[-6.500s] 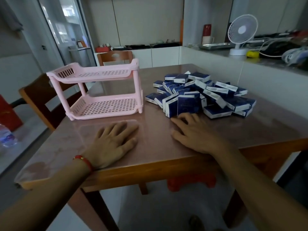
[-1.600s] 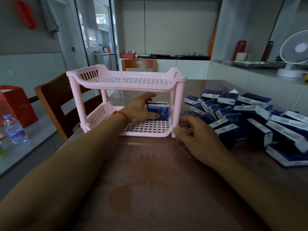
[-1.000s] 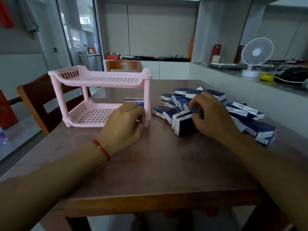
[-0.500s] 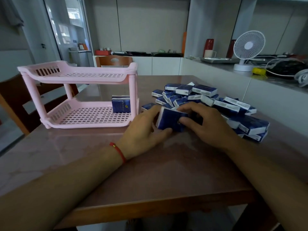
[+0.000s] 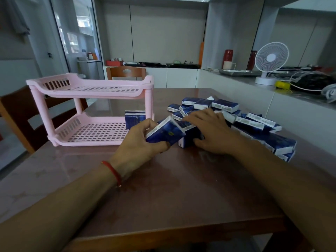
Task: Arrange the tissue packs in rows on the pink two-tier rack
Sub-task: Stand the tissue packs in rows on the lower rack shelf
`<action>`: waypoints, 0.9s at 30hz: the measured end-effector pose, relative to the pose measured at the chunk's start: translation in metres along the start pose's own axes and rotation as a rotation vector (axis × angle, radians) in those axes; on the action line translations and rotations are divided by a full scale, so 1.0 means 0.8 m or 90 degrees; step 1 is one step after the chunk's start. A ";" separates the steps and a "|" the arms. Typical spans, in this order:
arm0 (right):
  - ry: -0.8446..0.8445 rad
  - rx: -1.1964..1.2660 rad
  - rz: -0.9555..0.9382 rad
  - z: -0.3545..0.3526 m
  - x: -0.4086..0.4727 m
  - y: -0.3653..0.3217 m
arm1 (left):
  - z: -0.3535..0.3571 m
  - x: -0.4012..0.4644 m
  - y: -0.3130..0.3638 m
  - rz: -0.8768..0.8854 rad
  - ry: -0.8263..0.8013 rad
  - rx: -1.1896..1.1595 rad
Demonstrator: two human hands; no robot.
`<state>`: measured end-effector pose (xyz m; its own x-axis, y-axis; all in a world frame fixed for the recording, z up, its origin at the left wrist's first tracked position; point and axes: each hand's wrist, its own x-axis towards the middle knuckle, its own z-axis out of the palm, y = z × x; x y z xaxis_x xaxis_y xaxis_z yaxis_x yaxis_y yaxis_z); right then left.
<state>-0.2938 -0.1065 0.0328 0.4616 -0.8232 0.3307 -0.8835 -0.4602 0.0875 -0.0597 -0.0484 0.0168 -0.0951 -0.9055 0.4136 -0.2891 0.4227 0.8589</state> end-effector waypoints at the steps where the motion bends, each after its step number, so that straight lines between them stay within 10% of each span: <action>1: -0.001 0.003 0.008 0.004 0.004 -0.002 | 0.000 -0.001 0.000 -0.003 0.002 0.000; 7: 0.147 0.312 -0.018 -0.008 -0.014 0.002 | 0.000 0.001 -0.003 -0.019 0.035 0.053; 14: -0.051 0.677 -0.020 -0.041 -0.047 -0.003 | 0.000 -0.001 -0.007 -0.002 0.014 0.231; 22: -0.019 0.552 -0.008 -0.008 -0.035 -0.048 | -0.017 0.004 0.001 -0.135 -0.248 0.062; 27: -0.002 0.470 -0.042 -0.001 -0.035 -0.058 | -0.015 -0.004 0.004 0.004 -0.282 0.269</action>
<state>-0.2660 -0.0618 0.0202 0.5125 -0.7867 0.3441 -0.5704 -0.6114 -0.5485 -0.0491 -0.0436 0.0216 -0.4584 -0.8712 0.1755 -0.6313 0.4582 0.6257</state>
